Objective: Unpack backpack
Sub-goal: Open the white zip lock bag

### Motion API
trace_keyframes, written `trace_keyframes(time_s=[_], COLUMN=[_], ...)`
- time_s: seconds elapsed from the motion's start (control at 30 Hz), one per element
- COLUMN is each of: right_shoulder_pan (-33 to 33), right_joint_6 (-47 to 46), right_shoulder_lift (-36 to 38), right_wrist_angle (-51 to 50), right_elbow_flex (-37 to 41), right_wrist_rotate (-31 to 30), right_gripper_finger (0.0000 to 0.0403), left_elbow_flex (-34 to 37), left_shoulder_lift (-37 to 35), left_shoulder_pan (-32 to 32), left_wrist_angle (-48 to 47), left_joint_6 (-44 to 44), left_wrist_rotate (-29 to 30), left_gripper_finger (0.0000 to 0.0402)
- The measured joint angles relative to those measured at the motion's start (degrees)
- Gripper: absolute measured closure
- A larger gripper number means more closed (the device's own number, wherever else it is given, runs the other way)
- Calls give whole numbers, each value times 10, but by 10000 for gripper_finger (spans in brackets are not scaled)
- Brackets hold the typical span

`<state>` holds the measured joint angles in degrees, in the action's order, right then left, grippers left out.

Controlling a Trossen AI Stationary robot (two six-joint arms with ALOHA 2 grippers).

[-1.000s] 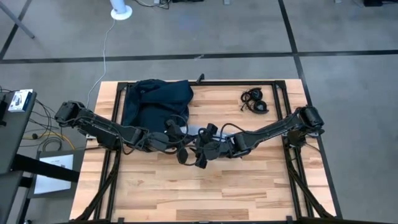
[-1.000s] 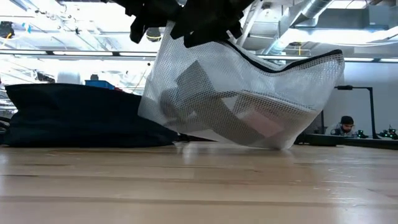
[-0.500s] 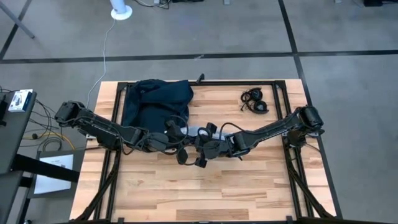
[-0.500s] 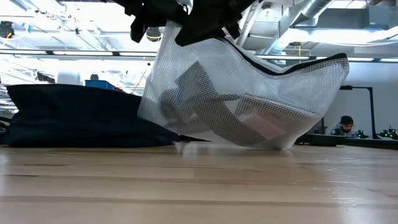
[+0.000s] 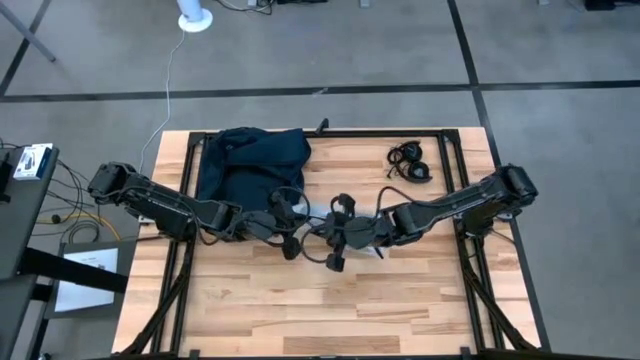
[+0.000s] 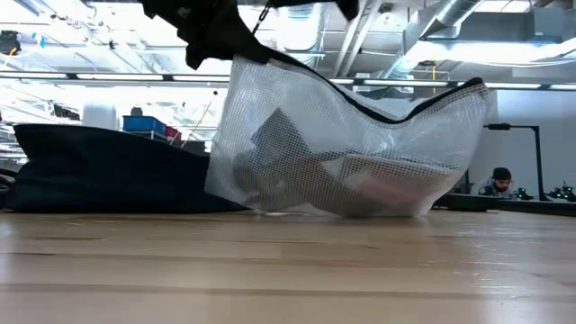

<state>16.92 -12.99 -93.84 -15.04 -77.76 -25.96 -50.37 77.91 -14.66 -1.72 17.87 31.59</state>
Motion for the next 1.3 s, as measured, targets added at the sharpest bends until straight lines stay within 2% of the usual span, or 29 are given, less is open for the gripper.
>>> trace_keyframes(time_s=[0.3,0.6,0.8,0.93,1.1,1.3], right_shoulder_pan=[-2,3,10,11,12,35], right_joint_6=[-8,-82,-91,-91,-91,-93], right_shoulder_lift=[53,69,70,70,70,89], right_wrist_angle=[-88,-211,-221,-221,-220,-247], right_elbow_flex=[0,-1,-1,-1,-1,-1], right_wrist_rotate=[3,3,2,2,5,49], right_gripper_finger=[389,389,389,389,389,389], left_elbow_flex=[-2,0,-8,-8,-9,-9], left_shoulder_lift=[-1,-1,-11,-16,-15,-27], left_shoulder_pan=[0,0,0,5,5,6], left_wrist_angle=[7,34,49,55,48,42], left_joint_6=[-16,-23,-29,-76,-87,-130], left_wrist_rotate=[-29,-31,-34,-123,-128,-131], left_gripper_finger=[402,401,402,401,401,401])
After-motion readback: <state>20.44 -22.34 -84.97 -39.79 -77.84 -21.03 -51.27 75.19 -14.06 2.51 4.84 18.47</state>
